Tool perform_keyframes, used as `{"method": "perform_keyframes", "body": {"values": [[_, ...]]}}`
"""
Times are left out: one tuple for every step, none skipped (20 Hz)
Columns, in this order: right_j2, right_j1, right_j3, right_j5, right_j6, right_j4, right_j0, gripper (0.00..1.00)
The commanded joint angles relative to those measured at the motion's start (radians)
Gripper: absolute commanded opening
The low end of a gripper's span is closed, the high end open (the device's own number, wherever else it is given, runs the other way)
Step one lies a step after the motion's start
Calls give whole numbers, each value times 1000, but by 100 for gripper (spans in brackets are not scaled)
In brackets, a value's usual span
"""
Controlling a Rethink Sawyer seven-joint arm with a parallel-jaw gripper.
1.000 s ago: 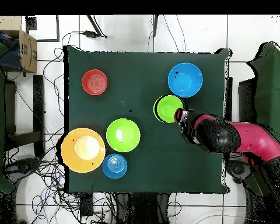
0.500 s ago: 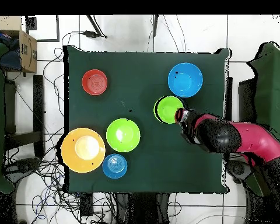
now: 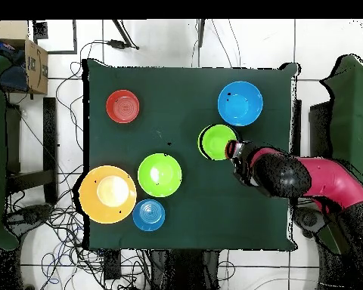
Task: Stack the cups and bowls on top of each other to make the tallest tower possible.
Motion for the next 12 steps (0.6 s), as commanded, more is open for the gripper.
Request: {"method": "perform_keyframes", "body": {"values": [[-8,-14,-54,126,-142,-13,62,0],[-7,-15,-60,134,-143,-9,64,0],[-6,-14,-66,138,-145,-8,65,0],[-1,-19,-64,140,-144,-3,63,0],[0,-20,-67,146,-145,0,64,0],[2,-21,-70,151,-146,4,65,0],[3,-22,-76,158,-148,8,67,0],[5,-26,-84,171,-151,15,69,0],[6,-27,-90,179,-152,19,71,0],[7,-27,-96,186,-154,23,73,0],[7,-26,-101,190,-155,25,75,0],[7,-26,-107,195,-156,27,77,0]]}}
